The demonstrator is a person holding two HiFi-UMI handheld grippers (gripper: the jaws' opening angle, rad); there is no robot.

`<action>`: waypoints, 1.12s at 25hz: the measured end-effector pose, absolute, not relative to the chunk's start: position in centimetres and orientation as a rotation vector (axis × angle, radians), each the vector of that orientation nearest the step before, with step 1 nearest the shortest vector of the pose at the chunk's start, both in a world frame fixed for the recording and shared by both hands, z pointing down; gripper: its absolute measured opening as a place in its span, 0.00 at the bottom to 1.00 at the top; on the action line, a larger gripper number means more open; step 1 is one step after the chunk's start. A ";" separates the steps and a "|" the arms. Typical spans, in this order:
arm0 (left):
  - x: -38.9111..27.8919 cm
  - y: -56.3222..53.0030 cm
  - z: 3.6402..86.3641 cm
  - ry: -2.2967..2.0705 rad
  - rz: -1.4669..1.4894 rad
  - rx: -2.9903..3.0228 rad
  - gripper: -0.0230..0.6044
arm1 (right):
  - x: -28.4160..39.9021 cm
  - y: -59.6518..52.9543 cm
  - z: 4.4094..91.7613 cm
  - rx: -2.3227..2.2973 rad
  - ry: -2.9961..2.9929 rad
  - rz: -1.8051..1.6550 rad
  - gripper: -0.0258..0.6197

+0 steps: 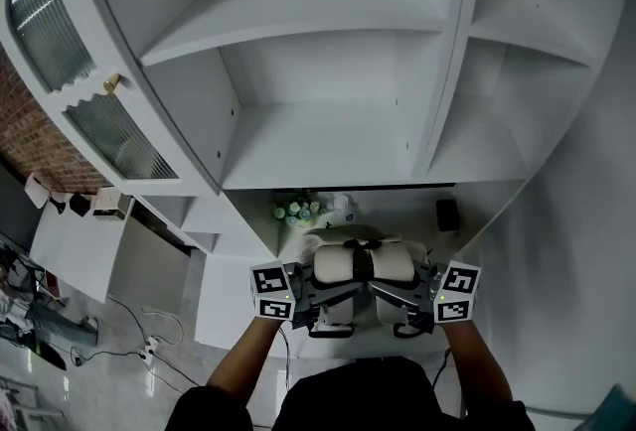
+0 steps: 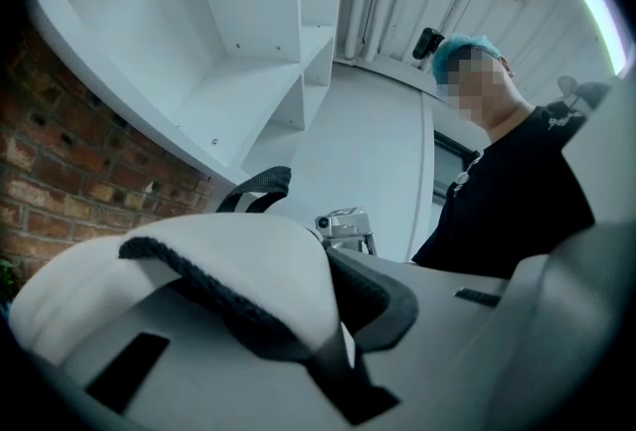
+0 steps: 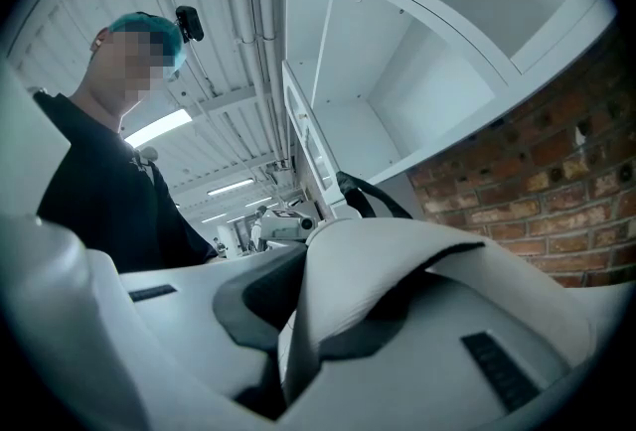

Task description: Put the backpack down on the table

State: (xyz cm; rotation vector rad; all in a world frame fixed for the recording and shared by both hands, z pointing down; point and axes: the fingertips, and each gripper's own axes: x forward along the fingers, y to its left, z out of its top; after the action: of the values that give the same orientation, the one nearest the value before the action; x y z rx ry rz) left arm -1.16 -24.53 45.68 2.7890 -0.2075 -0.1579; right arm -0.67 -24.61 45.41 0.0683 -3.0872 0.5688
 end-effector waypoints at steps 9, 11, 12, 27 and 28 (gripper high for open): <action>-1.2 -24.7 48.3 -0.241 -0.138 2.768 0.12 | -0.8 -24.8 47.8 0.095 -3.068 0.625 0.11; -1.2 -24.8 49.0 -0.251 -0.128 2.758 0.12 | -0.9 -25.0 48.5 0.096 -3.062 0.655 0.11; -1.3 -24.9 49.3 -0.255 -0.125 2.751 0.12 | -0.9 -25.0 48.8 0.096 -3.058 0.666 0.11; -1.4 -27.1 54.8 -0.322 -0.052 2.624 0.12 | -1.1 -27.2 54.2 0.142 -2.986 0.800 0.11; -1.5 -27.2 55.2 -0.327 -0.049 2.617 0.12 | -1.1 -27.4 54.6 0.150 -2.979 0.812 0.11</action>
State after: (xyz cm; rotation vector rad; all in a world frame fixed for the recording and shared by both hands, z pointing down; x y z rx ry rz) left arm -1.45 -27.24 55.15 2.6167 -0.3267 -0.0491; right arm -1.12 -27.42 54.65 0.1498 -2.9787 0.8115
